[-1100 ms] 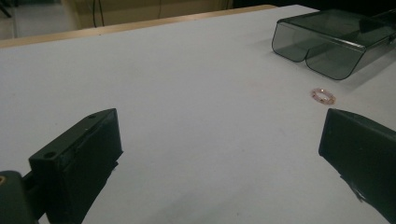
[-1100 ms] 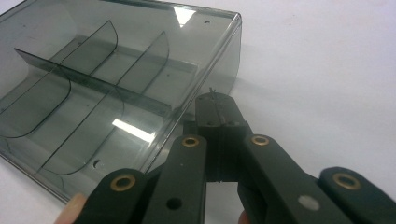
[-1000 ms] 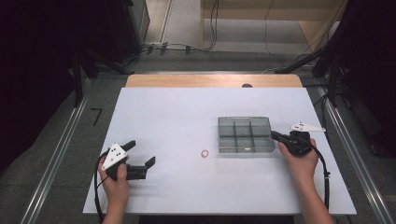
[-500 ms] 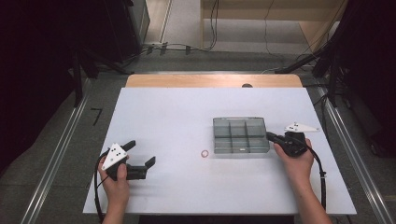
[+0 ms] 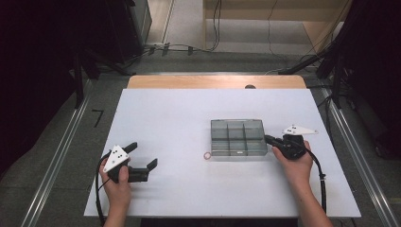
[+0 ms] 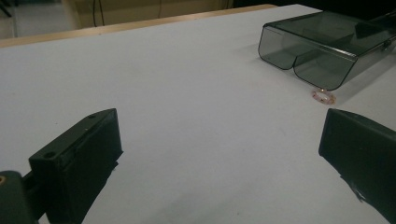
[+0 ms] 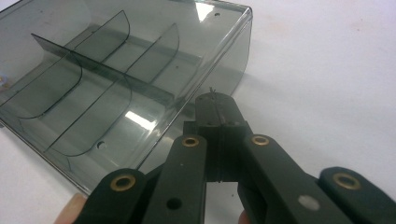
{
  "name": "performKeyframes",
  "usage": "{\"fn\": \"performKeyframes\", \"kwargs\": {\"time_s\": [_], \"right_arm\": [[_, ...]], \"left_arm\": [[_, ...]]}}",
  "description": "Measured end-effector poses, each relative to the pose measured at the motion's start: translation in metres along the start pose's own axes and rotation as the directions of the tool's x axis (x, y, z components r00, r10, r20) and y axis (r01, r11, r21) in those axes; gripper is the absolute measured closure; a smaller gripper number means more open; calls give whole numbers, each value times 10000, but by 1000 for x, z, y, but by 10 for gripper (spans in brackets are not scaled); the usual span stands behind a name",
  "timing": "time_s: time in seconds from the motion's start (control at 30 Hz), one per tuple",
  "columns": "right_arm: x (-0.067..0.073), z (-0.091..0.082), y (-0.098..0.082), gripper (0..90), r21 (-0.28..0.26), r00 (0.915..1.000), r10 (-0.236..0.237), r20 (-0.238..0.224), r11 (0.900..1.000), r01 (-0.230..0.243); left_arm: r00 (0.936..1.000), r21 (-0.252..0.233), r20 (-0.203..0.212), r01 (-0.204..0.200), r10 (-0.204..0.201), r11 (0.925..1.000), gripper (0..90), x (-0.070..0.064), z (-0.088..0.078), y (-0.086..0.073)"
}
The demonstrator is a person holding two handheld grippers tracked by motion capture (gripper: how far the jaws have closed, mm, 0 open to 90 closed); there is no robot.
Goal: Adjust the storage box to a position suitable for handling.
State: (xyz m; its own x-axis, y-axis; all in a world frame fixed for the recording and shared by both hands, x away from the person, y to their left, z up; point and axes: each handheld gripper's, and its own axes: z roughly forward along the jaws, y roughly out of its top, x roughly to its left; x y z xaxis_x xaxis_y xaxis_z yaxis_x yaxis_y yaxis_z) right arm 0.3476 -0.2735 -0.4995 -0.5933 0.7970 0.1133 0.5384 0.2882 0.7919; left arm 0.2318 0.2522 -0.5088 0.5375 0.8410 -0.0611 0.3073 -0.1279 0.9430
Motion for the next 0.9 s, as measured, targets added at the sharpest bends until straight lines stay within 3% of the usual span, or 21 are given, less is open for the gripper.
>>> {"fn": "performKeyframes", "kwargs": {"time_s": [0.07, 0.33, 0.67, 0.9], "right_arm": [[1, 0, 0, 875, 19, 10000, -43, -17, 10000, 43], [8, 4, 1, 875, 32, 9997, -200, -124, 9998, 200], [18, 9, 3, 875, 145, 9991, -330, -275, 9993, 334], [22, 11, 3, 875, 145, 9985, -412, -374, 9990, 417]], "left_arm": [[9999, -247, -107, -82, 79, 9997, 0, -1, -3, 0], [9999, -126, -119, 2, -3, 9999, 0, -5, -3, 3], [9988, 92, 425, 238, -241, 9997, 1, -18, 12, 15], [9969, 376, 518, 566, -586, 9977, 34, -26, 30, 25]]}}
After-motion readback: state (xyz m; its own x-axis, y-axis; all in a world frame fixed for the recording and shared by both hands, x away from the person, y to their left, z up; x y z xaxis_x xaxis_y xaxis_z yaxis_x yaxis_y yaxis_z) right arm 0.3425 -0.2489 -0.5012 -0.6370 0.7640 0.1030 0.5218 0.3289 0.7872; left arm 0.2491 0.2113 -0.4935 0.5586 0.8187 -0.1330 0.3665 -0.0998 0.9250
